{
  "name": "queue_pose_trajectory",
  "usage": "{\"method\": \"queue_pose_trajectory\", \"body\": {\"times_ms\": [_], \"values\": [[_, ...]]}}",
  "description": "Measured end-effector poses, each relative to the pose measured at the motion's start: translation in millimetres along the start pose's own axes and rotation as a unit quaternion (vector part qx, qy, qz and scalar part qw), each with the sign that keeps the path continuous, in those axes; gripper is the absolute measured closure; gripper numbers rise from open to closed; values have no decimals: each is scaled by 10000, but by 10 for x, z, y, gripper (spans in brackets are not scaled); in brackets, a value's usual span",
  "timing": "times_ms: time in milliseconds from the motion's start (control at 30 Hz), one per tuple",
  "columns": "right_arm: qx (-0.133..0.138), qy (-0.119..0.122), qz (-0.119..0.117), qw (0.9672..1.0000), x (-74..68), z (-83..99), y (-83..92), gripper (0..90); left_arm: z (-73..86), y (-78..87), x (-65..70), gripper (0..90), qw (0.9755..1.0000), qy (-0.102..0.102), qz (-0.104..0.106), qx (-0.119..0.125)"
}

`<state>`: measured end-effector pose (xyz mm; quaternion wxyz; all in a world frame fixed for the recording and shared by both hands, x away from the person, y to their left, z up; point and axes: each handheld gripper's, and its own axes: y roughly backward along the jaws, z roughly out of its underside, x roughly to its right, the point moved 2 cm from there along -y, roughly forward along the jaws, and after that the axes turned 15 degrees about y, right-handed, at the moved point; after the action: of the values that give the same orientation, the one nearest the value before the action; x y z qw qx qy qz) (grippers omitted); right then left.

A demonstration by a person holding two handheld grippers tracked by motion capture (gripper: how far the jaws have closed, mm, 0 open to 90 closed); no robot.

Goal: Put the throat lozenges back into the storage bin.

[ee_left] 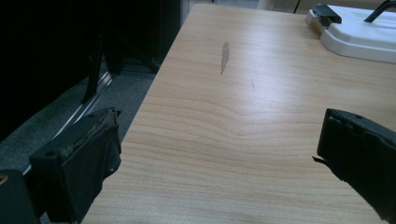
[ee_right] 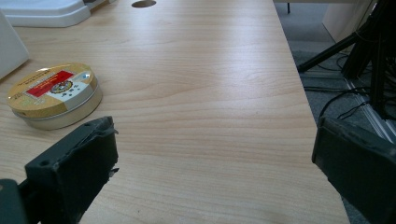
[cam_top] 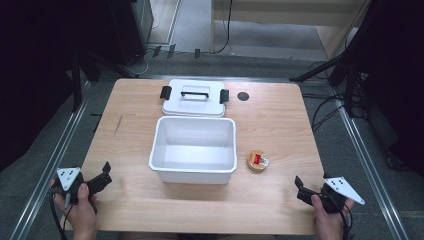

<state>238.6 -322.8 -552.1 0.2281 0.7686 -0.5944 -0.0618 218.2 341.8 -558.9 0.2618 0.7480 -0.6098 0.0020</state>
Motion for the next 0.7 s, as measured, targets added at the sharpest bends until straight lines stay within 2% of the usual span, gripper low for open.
{"method": "queue_pose_trajectory", "body": {"times_ms": [100,133,167,267,400,500,700], "values": [[12,21,-32,10000,1,-2,3,36,-8,-14,-8,2,10000,44,10,-59],[10,19,-67,10000,-2,-3,7,59,-11,-20,-12,1,9999,78,63,-67],[35,34,-87,10000,-3,-8,13,100,-18,-36,-20,2,9996,123,217,-153],[22,10,-115,9999,3,-10,13,126,-21,-40,-22,1,9995,157,220,-186],[-25,-42,-294,9996,17,-11,13,126,-13,-41,3,1,9997,37,176,-163],[-121,62,-382,9992,-9,-15,10,129,-10,-39,8,2,9996,-8,190,-208],[-239,388,-527,9976,-90,-37,4,128,-19,-50,-15,2,9993,133,253,-261]]}}
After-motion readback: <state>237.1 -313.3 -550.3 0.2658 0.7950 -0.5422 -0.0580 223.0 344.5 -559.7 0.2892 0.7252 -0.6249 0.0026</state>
